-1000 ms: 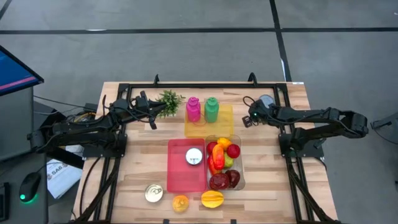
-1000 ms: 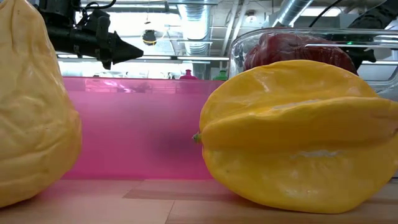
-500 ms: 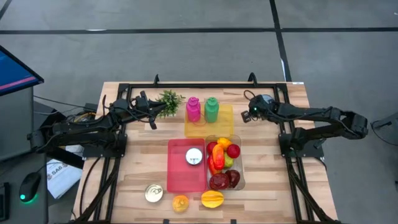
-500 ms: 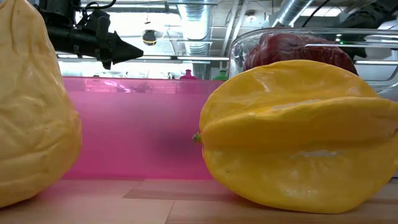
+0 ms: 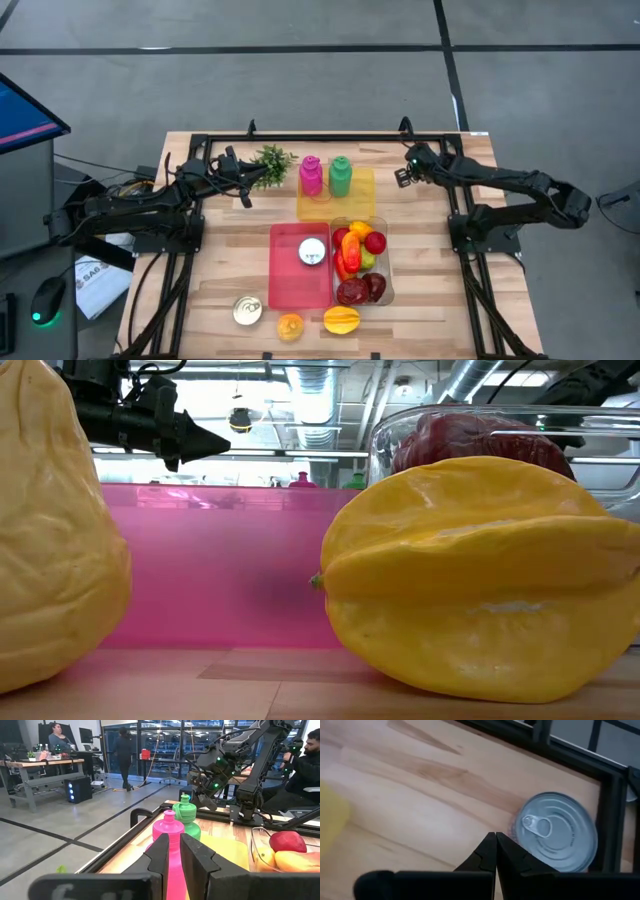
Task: Pick & Place Food Item
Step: Put the red tuna can into the red bin
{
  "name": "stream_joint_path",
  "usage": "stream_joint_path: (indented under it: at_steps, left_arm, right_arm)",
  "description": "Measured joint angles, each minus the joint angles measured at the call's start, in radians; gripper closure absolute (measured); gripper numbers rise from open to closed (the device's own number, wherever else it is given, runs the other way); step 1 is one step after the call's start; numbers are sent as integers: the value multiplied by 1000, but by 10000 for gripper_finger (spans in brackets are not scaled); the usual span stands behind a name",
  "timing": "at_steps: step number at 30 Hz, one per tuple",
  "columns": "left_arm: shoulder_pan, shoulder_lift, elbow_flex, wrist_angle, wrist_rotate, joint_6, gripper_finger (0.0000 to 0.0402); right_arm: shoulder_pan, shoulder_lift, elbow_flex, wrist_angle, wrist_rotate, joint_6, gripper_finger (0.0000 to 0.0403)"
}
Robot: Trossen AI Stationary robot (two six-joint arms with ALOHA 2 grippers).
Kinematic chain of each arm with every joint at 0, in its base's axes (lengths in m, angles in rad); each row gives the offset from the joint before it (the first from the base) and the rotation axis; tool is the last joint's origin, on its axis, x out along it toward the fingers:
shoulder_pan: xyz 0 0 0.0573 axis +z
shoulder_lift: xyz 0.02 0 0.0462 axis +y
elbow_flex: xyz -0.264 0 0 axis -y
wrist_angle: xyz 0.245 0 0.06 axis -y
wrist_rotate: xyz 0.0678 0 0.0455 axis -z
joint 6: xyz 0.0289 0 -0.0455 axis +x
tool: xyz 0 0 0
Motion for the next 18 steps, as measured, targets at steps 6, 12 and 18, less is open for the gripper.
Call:
stream_joint_path:
  at_steps: [6, 12, 18]
  left_arm:
    - [0, 0, 0, 0, 0, 0, 367]
    - [0, 0, 0, 0, 0, 0, 367]
    - [0, 0, 0, 0, 0, 0, 367]
  right_arm:
    - [-64, 0, 0, 0, 0, 0, 403]
    - [-132, 0, 0, 1, 0, 7, 403]
    - [-165, 11, 1, 12, 0, 9, 403]
